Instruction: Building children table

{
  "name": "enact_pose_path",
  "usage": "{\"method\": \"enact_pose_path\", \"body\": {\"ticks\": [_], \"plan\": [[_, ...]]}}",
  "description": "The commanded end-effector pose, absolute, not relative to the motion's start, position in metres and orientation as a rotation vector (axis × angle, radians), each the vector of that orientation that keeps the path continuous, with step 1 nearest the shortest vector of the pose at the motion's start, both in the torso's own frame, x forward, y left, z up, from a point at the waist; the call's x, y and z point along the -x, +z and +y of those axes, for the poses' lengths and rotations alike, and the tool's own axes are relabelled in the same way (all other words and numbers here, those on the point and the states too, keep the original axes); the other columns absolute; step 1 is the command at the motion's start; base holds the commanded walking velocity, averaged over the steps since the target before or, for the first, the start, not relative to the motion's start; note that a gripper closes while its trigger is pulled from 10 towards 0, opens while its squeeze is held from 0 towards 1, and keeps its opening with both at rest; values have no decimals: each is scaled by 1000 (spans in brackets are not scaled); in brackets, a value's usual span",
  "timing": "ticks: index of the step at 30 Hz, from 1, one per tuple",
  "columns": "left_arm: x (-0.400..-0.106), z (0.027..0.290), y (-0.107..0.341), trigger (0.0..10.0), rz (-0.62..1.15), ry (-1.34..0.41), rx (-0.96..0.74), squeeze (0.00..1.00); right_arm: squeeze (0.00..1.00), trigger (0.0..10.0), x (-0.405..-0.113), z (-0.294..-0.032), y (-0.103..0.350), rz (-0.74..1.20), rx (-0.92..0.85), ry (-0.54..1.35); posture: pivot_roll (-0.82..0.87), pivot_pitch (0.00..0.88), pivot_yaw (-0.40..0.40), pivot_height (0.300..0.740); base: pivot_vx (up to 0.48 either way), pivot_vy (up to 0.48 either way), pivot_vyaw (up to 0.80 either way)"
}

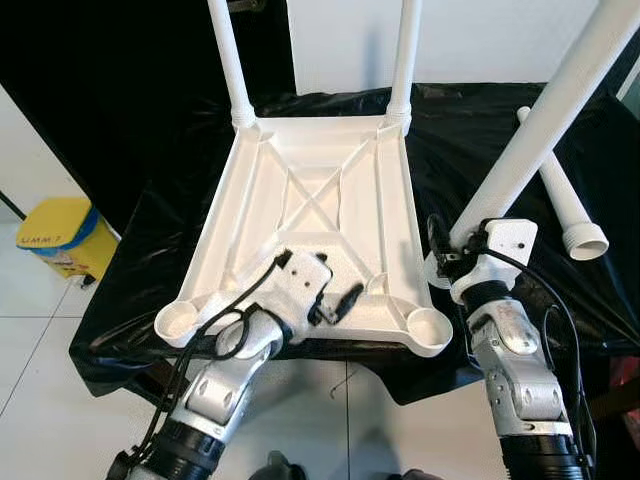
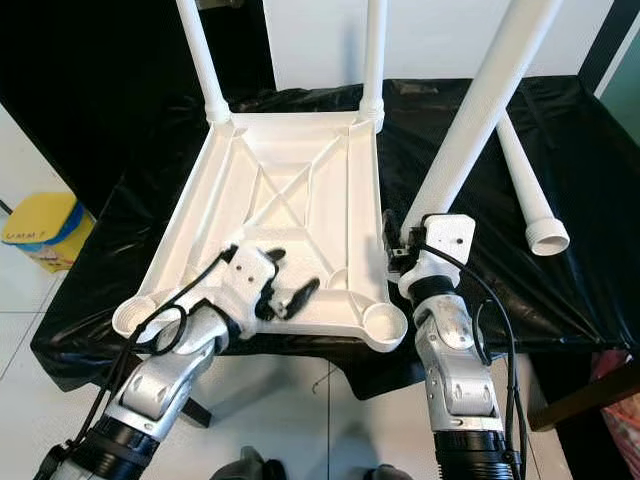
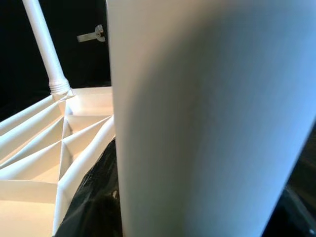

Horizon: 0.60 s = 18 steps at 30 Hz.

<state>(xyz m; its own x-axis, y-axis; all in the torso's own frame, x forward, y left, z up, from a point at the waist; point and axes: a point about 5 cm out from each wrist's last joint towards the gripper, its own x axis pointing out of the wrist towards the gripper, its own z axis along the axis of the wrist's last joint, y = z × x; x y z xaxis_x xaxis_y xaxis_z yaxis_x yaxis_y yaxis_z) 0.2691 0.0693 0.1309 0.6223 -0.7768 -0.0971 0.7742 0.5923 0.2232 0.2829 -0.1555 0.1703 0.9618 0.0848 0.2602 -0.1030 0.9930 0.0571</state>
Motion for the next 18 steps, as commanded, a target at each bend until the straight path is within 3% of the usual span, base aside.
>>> {"method": "enact_pose_path", "body": {"ticks": [1, 18], "plan": [[-264, 67, 126, 10000, 11, -941, -277, 0, 0, 10000, -281, -154, 172, -277, -74, 112, -40, 69, 13, 740, 0, 0, 0], [-262, 64, 112, 10000, 81, -980, -364, 0, 0, 10000, -275, -152, 172, -287, -100, 131, -43, 94, 24, 740, 0, 0, 0]]}}
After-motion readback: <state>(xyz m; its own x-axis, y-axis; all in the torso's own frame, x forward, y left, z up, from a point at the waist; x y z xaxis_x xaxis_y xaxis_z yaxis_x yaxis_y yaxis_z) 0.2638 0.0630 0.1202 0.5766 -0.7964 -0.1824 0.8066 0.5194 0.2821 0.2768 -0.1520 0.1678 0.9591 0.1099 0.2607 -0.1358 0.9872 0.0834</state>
